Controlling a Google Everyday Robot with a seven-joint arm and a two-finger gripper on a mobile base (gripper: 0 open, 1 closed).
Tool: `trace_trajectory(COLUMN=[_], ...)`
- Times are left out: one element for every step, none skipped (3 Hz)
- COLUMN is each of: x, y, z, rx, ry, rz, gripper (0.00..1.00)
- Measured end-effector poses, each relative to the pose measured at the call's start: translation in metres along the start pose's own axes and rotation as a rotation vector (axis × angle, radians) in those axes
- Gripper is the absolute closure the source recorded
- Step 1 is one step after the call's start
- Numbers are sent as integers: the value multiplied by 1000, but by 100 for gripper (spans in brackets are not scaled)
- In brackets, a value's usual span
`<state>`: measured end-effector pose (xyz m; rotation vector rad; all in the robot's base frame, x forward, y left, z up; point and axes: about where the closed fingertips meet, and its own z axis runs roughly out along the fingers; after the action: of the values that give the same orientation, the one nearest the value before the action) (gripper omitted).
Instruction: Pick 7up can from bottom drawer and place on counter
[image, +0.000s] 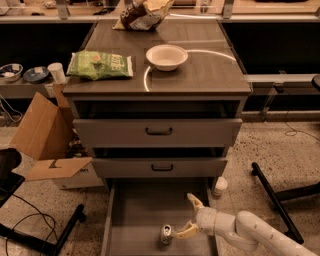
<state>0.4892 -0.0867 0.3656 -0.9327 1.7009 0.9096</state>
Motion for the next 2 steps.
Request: trace_trajectory(x=[8,43], y=[-3,-3], z=[8,22], rx=[-20,-93], ry=[37,76], rz=[-25,-71], gripper=[0,0])
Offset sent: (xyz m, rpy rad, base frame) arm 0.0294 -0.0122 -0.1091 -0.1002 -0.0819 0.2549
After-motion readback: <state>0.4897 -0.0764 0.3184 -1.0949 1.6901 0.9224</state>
